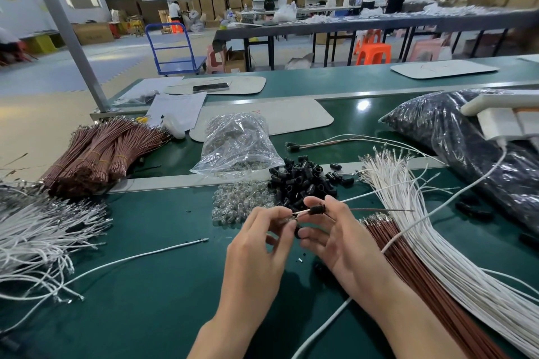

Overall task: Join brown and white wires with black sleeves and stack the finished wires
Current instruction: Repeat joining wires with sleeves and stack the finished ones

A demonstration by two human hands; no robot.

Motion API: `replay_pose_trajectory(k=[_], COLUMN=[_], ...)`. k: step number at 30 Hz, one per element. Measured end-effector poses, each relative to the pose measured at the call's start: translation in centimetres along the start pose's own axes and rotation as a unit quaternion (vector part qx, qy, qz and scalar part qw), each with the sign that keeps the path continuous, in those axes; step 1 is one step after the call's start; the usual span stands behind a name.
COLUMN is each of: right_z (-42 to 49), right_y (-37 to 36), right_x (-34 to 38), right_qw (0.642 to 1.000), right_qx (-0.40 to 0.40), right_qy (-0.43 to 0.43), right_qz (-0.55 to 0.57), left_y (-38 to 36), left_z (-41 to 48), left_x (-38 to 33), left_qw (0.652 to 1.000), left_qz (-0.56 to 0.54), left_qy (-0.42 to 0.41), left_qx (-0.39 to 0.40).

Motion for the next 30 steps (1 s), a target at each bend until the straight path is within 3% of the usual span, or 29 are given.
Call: replay_pose_trajectory(k=[5, 15, 30], right_z=[-0.2, -0.4, -0.6], right_y=[0.3, -0.2, -0.5], right_x=[0.3, -0.4, 0.0], right_qw=[1.0, 0.998, 0.995], right_qx=[-0.006, 0.036, 0.037], right_qy=[0.014, 0.019, 0.038], right_qz=[0.022, -0.044, -0.079], left_y=[-0.2, -0.5, -1.0], left_z=[-0.2, -0.3, -0.2], left_x=[-0.4, -0.5, 0.6], left_qw=[1.0, 1.0, 0.981], left_qz=[0.001, -0.016, -0.131], left_qy=[-0.008, 0.001, 0.114], left_qx=[0.013, 0.026, 0.082])
Point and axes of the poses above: each hand's wrist, its own z-axis towards the middle knuckle, its own y-axis out of the back of the hand, x = y × z, the point moved 6 cm from there along z, towards the middle knuckle, and after that the axes turned 11 degrees about z, right-handed, at the moved point
